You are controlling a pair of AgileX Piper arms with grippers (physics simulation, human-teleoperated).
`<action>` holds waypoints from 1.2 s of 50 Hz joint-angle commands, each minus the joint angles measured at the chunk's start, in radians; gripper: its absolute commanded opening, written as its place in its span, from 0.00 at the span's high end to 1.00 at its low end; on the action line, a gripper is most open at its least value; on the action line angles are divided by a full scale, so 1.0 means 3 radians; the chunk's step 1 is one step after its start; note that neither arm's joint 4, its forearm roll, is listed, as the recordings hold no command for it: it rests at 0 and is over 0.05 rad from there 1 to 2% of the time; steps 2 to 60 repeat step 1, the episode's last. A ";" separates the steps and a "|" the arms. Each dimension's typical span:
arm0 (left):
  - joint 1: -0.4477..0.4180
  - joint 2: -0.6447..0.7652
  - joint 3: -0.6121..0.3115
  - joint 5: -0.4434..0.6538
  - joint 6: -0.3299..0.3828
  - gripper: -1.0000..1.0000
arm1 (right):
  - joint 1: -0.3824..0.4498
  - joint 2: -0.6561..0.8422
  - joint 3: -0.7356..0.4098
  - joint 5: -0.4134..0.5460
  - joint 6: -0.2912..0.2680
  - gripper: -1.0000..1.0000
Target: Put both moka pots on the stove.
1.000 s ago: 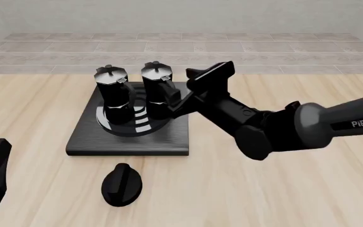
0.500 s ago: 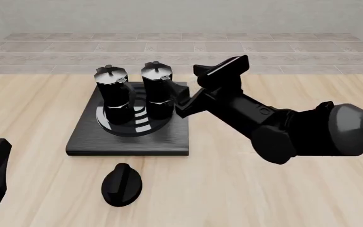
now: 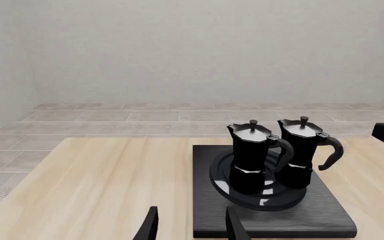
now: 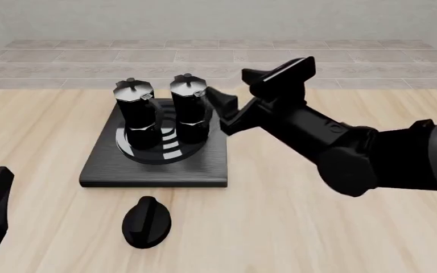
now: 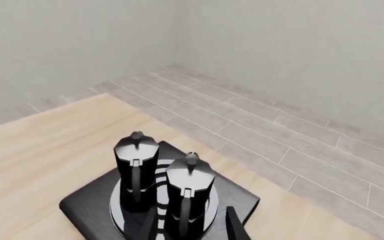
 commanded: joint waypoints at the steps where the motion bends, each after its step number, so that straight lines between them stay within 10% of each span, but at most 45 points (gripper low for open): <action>1: 0.0000 0.0000 0.0000 0.0000 0.0000 0.00 | -0.0008 -0.0144 0.0031 0.0078 0.0006 0.00; 60: 0.0000 0.0000 0.0000 0.0000 0.0000 0.00 | -0.0008 -0.0144 0.0031 0.0078 0.0006 0.00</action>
